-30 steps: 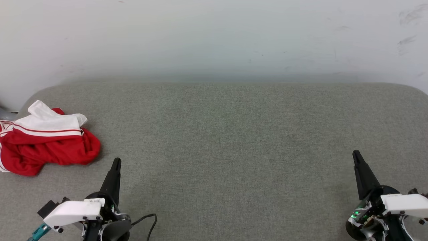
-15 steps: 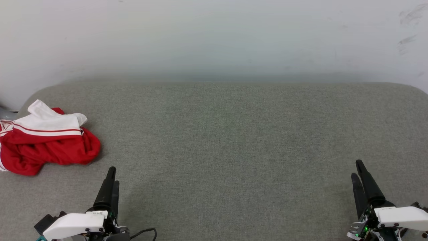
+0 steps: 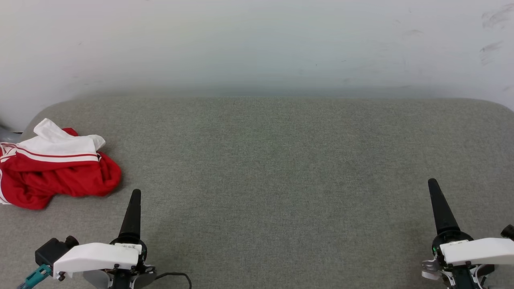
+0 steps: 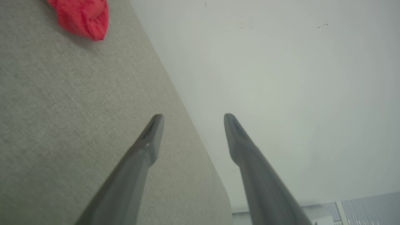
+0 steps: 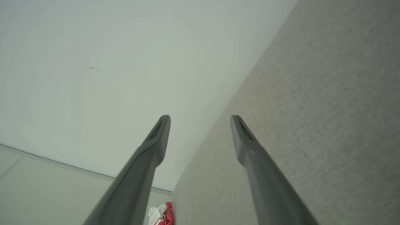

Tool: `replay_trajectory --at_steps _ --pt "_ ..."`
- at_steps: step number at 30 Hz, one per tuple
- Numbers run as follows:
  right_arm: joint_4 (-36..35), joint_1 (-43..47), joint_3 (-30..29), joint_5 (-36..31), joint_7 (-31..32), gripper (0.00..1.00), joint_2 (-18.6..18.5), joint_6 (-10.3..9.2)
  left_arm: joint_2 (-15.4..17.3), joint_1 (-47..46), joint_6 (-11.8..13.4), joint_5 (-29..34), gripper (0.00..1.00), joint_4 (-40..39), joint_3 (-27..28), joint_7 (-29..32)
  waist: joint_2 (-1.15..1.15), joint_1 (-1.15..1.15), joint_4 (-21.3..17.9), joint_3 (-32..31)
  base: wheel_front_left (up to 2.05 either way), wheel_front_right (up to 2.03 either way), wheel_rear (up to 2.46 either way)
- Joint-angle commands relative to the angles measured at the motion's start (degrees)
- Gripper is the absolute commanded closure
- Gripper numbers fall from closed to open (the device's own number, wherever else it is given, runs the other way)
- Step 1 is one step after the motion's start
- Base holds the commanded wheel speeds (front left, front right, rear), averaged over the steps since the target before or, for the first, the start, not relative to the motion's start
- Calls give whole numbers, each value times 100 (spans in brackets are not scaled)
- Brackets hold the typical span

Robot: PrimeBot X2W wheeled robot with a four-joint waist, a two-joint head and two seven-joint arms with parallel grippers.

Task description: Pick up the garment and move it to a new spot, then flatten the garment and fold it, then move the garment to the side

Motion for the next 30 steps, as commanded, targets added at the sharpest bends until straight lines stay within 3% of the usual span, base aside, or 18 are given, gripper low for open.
replay_trajectory --at_steps 1,11,30 --pt "-208 -58 38 -389 -75 0 1 0 16 -46 91 335 0 -181 -40 -74 0 0 1 1 0 0 0" --pt "-511 -2 213 -1823 -291 0 2 -1 19 28 367 1560 0 -377 -251 -290 0 0 14 -4 0 0 0" --pt "-525 82 355 -3549 -646 0 4 -1 58 103 643 3389 0 -445 -526 -647 0 0 44 10 0 0 0"
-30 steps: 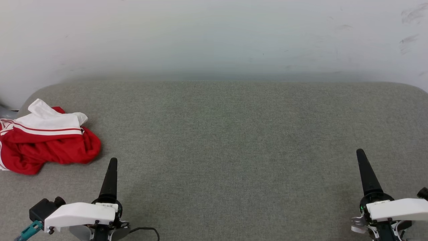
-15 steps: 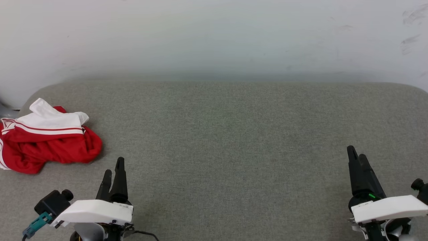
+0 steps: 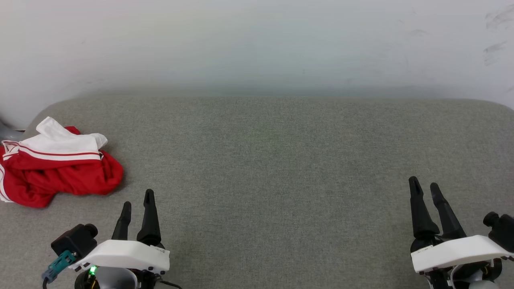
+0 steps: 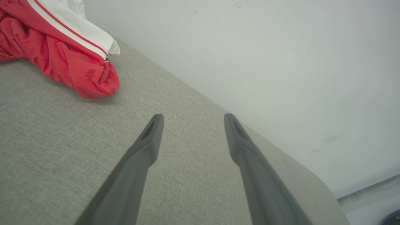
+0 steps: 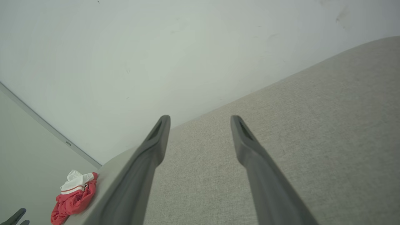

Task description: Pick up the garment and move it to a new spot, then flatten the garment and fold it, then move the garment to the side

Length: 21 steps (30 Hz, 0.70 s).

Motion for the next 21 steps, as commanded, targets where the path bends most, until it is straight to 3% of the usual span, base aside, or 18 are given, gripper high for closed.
replay_trajectory --at_steps 1,21 --pt "-91 -3 28 -266 -75 0 3 -1 42 0 55 255 0 -94 -47 -78 0 0 0 0 0 0 0" --pt "-138 47 112 -1545 -368 0 6 -1 140 52 289 1481 0 -202 -306 -374 0 0 18 7 0 0 0"
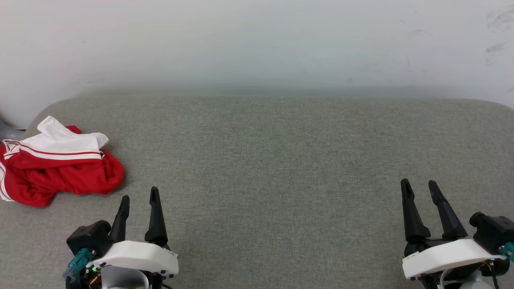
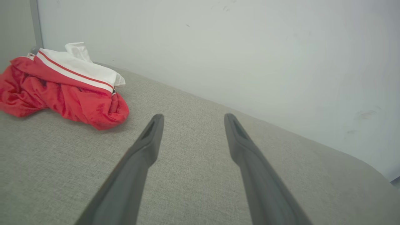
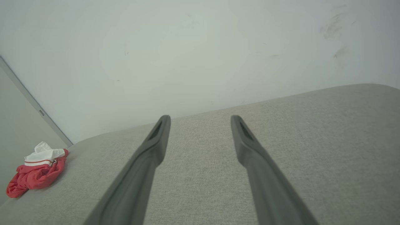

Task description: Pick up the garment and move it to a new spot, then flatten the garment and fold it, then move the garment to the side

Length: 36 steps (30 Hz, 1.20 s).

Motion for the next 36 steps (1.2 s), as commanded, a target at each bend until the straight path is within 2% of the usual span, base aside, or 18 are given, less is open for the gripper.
replay_trajectory --at_steps 1,11,24,36 --pt "-81 -3 11 -167 -59 0 6 1 46 3 28 157 0 -73 -25 -55 0 0 2 -2 0 0 0" --pt "-121 30 23 -721 -197 0 7 0 53 54 107 687 0 -115 -117 -190 0 0 22 -5 0 0 0" --pt "-155 77 -3 -1354 -359 0 9 0 22 109 32 1274 0 -137 -169 -350 0 0 36 -14 0 0 0" --pt "-55 122 -65 -1668 -490 0 11 0 -22 162 -34 1770 0 -65 -164 -489 0 0 63 -23 0 0 0"
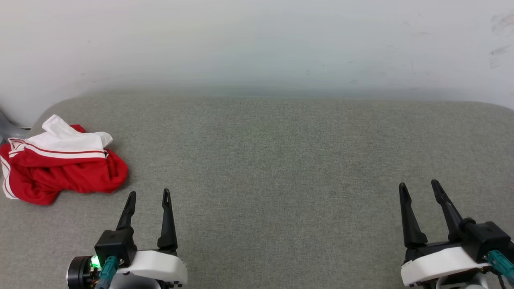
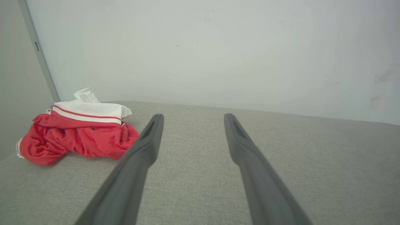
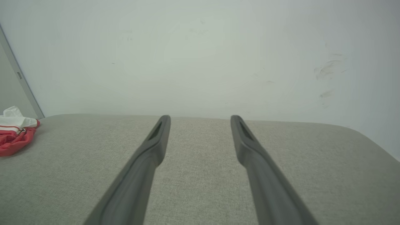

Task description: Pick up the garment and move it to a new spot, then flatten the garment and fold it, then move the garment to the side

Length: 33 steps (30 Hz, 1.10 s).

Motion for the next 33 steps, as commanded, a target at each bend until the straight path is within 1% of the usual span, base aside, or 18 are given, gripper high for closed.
replay_trajectory --at_steps 1,13,26,33 --pt "1 36 -4 -137 -57 0 12 -2 3 47 -19 130 0 -3 10 -54 0 0 2 -1 0 0 0" --pt "97 67 -65 -263 -174 0 13 -3 -42 89 -106 493 0 57 84 -180 0 0 6 -13 0 0 0" --pt "191 53 -111 21 -164 0 13 -3 -63 93 -188 331 0 172 164 -167 0 0 4 -20 0 0 0" --pt "229 50 -123 111 -164 0 13 -3 -64 86 -180 260 0 210 138 -167 0 0 5 -25 0 0 0"
